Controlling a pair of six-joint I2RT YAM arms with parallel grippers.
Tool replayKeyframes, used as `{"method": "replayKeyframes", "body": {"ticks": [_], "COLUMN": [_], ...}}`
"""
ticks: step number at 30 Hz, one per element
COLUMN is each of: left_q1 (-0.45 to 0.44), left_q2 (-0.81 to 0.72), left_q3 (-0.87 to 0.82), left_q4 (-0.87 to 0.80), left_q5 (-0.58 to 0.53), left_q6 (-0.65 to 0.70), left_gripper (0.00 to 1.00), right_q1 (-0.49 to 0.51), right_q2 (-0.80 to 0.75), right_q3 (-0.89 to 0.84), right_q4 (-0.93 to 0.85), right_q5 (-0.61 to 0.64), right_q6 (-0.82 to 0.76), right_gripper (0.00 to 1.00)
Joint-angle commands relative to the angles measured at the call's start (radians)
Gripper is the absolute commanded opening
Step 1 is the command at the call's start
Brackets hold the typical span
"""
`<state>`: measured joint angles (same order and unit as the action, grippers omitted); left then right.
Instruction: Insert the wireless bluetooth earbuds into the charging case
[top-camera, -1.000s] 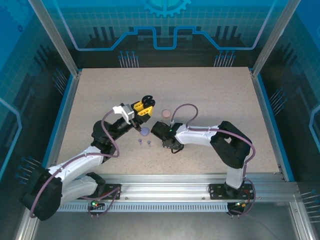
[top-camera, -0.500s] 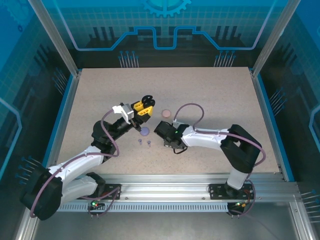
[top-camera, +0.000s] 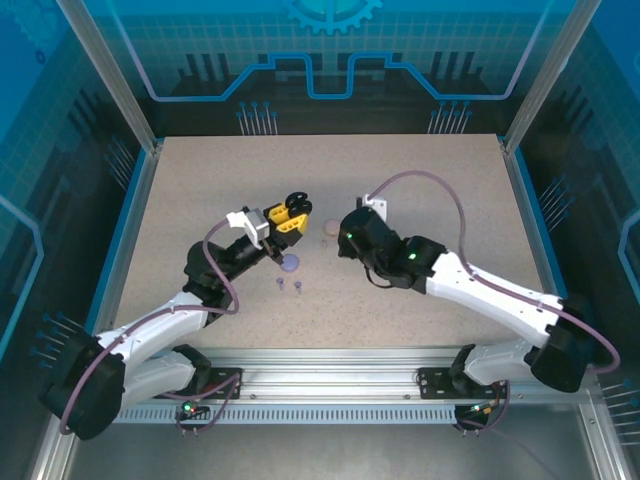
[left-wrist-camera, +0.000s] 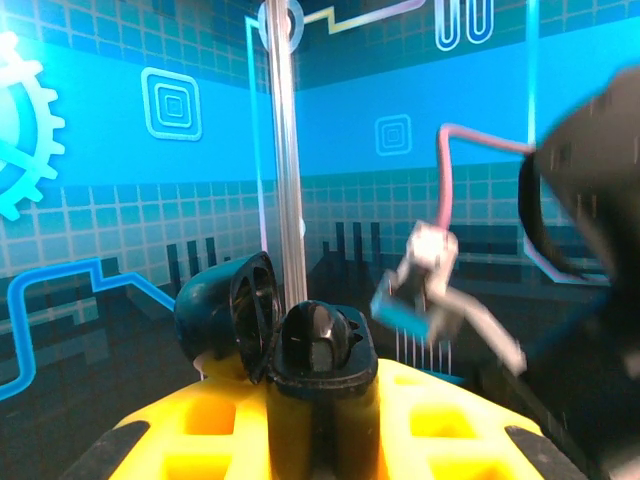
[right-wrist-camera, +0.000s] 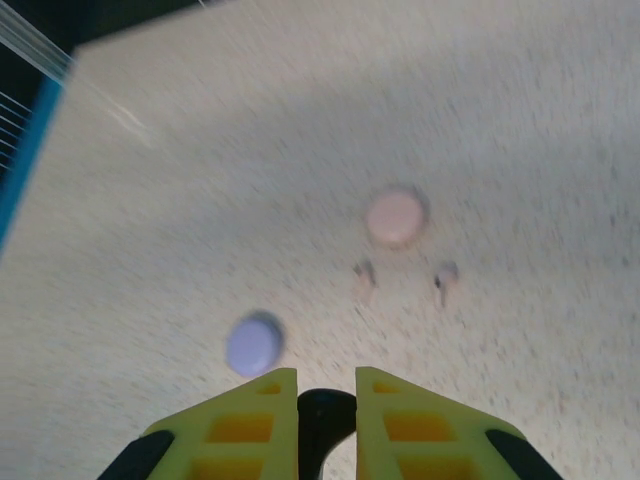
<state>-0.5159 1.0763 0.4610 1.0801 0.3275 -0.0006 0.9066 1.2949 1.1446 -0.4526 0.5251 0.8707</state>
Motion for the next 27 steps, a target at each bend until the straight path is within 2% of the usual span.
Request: {"method": "replayKeyframes", "body": {"ticks": [1,11,17,27], "left_q1": [-0.012,-0.033,-0.040,-0.044], "left_q2": [0.009,0.037,0.047,0.056], "left_q3": [0.025,0.042,0.060,0.073], "left_q4": [0.006,-0.030,-0.055,-0.060], "left_q5": [0.032,0.039,0.042,0.042], "left_q6": [0.000,0.022,0.037,0.046], "left_gripper": [0.00,0.00,0.00,0.00], "right_q1": [-0.017,-0.019,-0.008,0.013], "right_q2": [-0.059,-0.080,-0.067,-0.054], "right_q3": [0.097,0.248,0.220,0.158], "right_q4": [0.038,0.148,0.225,0.292], "right_q5": [0.018,-0.121,-0.217,-0.250], "right_q6": [-0.174,-0.380,-0.428,-0.426], "right_gripper": [0.16,0.16,0.15,0.14]}}
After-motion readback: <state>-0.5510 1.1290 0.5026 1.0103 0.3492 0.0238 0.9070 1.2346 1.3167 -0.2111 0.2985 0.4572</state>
